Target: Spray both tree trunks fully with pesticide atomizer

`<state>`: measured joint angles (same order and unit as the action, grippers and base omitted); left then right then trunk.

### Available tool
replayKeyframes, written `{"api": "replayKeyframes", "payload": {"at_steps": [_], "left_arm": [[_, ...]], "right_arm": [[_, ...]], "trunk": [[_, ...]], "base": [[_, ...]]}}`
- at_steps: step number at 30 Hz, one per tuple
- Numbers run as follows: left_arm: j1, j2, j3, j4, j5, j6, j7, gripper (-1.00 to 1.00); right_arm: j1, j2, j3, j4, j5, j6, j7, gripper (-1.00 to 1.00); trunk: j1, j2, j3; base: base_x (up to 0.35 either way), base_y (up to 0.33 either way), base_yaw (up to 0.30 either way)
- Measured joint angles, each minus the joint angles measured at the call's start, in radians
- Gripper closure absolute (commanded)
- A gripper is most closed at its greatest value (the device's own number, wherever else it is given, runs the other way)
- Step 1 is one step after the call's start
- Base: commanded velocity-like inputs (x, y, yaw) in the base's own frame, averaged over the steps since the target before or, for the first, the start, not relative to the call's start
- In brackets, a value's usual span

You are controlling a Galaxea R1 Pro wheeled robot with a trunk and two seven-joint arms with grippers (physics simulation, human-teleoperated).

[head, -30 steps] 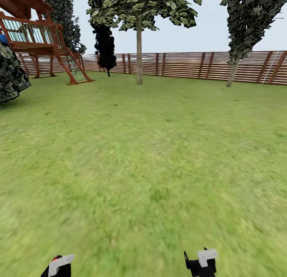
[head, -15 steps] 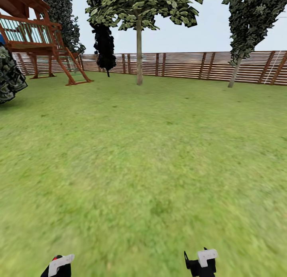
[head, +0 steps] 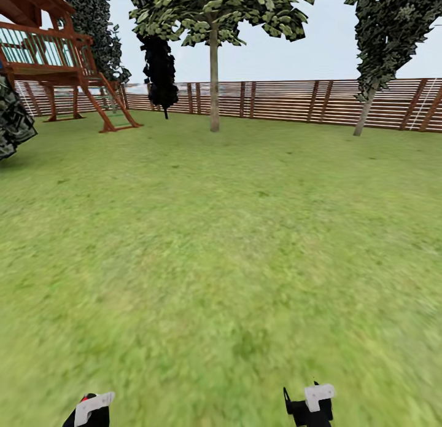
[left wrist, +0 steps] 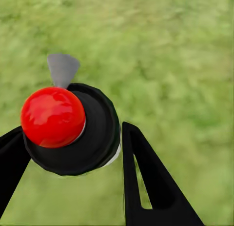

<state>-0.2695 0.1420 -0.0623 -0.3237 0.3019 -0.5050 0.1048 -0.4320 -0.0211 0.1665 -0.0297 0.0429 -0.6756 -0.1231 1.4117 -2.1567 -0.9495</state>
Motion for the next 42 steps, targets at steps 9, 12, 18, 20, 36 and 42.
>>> {"api": "replayKeyframes", "payload": {"at_steps": [9, 12, 18, 20, 36, 42], "left_arm": [[0.000, 0.000, 0.000, 0.000, 0.000, 0.000, 0.000, 1.00], [0.000, 0.000, 0.000, 0.000, 0.000, 0.000, 0.000, 1.00], [0.000, 0.000, 0.000, 0.000, 0.000, 0.000, 0.000, 1.00], [0.000, 0.000, 0.000, 0.000, 0.000, 0.000, 0.000, 1.00], [0.000, 0.001, 0.001, 0.000, 0.000, -0.001, 0.000, 1.00], [0.000, 0.001, 0.001, 0.000, 0.000, -0.002, 0.000, 1.00]], "right_arm": [[0.000, 0.000, 0.000, 0.000, 0.000, 0.000, 0.000, -1.00], [0.000, 0.000, 0.000, 0.000, 0.000, 0.000, 0.000, -1.00], [0.000, 0.000, 0.000, 0.000, 0.000, 0.000, 0.000, -1.00], [0.000, -0.001, -0.001, 0.000, 0.000, 0.000, 0.000, -1.00], [0.000, -0.001, -0.001, 0.000, 0.000, 0.000, 0.000, -1.00], [0.000, 0.000, -0.001, 0.000, 0.000, 0.000, 0.000, -1.00]], "trunk": [[0.000, 0.000, 0.000], [0.000, 0.000, 0.000], [0.000, 0.000, 0.000], [0.000, 0.000, 0.000], [0.000, 0.000, 0.000], [0.000, 0.000, 0.000]], "base": [[0.340, 0.000, 0.000], [0.340, 0.000, 0.000], [0.340, 0.000, 0.000], [0.340, 0.000, 0.000], [0.340, 0.000, 0.000], [0.340, 0.000, 0.000]]}}
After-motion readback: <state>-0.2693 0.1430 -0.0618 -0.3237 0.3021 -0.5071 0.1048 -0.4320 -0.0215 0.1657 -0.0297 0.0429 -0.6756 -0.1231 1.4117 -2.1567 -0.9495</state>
